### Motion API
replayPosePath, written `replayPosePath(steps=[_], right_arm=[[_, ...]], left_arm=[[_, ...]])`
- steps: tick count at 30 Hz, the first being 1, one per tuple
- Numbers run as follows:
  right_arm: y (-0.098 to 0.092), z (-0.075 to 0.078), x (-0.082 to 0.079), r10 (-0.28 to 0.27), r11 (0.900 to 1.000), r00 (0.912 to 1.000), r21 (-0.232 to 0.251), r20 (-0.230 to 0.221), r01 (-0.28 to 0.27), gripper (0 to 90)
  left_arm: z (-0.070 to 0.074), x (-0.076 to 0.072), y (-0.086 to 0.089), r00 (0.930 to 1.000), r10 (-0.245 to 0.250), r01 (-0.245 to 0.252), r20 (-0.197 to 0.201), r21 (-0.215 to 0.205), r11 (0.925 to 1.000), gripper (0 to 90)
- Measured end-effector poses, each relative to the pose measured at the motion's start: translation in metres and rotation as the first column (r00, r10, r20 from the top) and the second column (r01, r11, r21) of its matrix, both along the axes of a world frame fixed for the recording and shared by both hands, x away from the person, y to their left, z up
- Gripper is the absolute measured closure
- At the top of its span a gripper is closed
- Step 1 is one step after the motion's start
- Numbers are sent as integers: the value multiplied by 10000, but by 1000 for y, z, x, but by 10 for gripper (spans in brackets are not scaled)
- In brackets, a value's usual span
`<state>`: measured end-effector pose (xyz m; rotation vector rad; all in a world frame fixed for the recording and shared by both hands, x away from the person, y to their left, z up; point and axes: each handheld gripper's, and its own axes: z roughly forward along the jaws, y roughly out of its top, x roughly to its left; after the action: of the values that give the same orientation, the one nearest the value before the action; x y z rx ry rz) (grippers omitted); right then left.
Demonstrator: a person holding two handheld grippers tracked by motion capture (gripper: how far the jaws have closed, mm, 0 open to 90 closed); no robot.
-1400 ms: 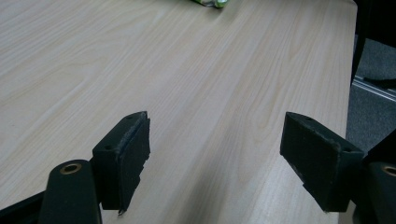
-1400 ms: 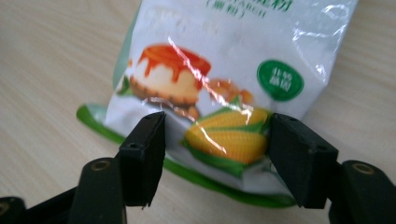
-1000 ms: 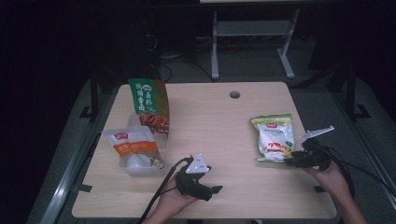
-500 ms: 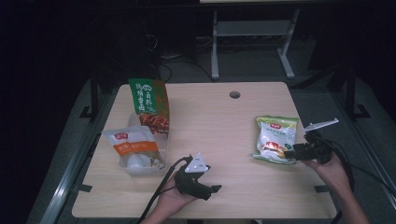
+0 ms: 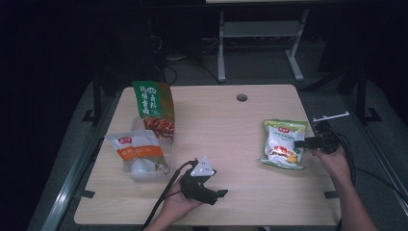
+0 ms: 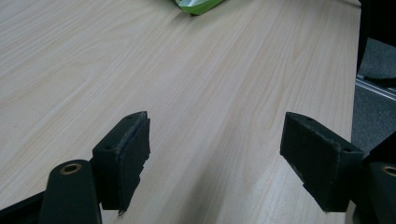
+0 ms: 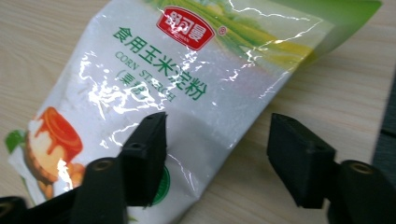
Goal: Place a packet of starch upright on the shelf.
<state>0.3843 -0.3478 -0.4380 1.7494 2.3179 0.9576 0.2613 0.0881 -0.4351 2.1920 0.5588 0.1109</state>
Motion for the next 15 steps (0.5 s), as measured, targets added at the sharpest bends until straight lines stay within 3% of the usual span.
replayPosePath(steps=[3,7,10,15], right_arm=[[-2,-3,2,189,9987,9998,464,-13,-189,560],[2,-3,-1,605,9962,9981,627,-70,-600,839],[12,1,-7,1048,9945,9945,-37,27,-1048,868],[18,1,-18,1638,9864,9865,109,-60,-1637,873]], left_arm=[[0,1,-2,10000,-9,9,-22,-6,10000,238],[-1,1,-5,10000,-24,24,-22,-19,10000,238],[0,1,-6,10000,-31,31,-48,13,10000,238],[1,1,-6,10000,-76,76,-3,35,10000,238]])
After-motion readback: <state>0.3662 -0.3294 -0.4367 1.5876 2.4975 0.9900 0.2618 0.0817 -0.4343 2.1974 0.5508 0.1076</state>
